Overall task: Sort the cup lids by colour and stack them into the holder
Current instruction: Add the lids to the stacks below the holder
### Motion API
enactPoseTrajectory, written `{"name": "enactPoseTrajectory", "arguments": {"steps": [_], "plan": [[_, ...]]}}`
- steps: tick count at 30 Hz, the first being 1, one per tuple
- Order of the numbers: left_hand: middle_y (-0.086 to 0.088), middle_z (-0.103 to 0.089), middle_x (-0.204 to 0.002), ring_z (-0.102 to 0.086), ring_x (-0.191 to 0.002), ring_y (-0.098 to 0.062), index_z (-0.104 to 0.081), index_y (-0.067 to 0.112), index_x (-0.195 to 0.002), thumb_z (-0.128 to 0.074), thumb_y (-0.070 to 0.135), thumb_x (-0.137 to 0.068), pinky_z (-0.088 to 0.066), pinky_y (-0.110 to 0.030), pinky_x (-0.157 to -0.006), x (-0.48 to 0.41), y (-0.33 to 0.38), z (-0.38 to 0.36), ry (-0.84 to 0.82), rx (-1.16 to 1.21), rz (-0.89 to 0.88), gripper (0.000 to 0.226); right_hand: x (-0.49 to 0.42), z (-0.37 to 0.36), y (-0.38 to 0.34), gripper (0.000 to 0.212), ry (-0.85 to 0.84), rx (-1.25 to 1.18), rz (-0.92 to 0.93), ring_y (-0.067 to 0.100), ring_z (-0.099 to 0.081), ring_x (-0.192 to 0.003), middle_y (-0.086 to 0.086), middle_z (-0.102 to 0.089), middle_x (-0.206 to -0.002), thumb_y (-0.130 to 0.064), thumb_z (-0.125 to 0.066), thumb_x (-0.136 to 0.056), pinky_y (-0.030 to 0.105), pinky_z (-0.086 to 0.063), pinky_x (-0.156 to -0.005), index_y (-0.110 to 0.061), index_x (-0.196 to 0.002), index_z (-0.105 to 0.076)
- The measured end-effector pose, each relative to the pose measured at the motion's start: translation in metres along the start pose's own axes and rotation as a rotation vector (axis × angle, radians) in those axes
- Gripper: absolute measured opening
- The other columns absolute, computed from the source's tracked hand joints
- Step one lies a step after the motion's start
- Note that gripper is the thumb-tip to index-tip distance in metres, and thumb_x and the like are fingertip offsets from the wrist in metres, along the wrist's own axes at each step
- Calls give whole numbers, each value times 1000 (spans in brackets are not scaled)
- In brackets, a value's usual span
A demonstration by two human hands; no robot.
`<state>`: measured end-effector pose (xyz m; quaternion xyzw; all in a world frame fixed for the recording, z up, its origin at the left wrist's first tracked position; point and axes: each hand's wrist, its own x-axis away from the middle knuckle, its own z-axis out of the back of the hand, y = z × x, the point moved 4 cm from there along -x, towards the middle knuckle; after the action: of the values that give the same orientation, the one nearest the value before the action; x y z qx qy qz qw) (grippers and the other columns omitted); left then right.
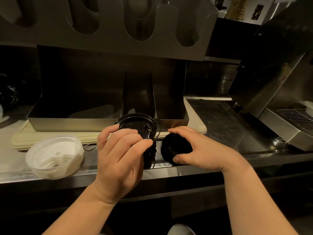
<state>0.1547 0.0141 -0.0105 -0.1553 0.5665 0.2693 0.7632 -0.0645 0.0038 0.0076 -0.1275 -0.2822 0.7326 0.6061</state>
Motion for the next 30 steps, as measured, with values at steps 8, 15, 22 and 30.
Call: {"name": "enactPoseTrajectory", "arguments": {"steps": [8, 15, 22, 30], "plan": [[-8, -72, -88, -67, -93, -29, -62, 18, -106, -62, -6, -84, -46, -58, -90, 0, -5, 3, 8, -17, 12, 32, -5, -7, 3, 76, 24, 25, 28, 2, -34, -137, -22, -32, -147, -35, -77, -84, 28, -38, -115, -36, -150, -38], [-9, -72, -89, -68, -92, -30, -62, 17, -106, -62, -3, -85, -46, -57, -90, 1, -4, 3, -12, -22, 24, 29, -5, -18, 0, 65, 28, 171, -64, 10, -16, -144, -21, -25, -155, -69, -40, -90, 44, -20, -120, -44, -149, -31], [-13, -70, -91, -65, -93, -28, -59, 14, -106, -65, -11, -77, -48, -56, -93, -5, -13, 11, 9, 28, 76, 39, 1, -21, -12, 52, 204, 388, -115, 17, -9, -145, -12, -20, -156, -65, -35, -98, 49, -14, -119, -46, -146, -36], [-3, -68, -104, -65, -113, -22, -58, 13, -100, -67, -7, -80, -41, -58, -110, -13, -25, 29, -50, 201, 215, 30, 10, 8, -60, 18, 634, -453, 27, -1, -61, -89, -11, -69, -94, -38, -51, -100, 21, -45, -76, -32, -102, -68]]}}
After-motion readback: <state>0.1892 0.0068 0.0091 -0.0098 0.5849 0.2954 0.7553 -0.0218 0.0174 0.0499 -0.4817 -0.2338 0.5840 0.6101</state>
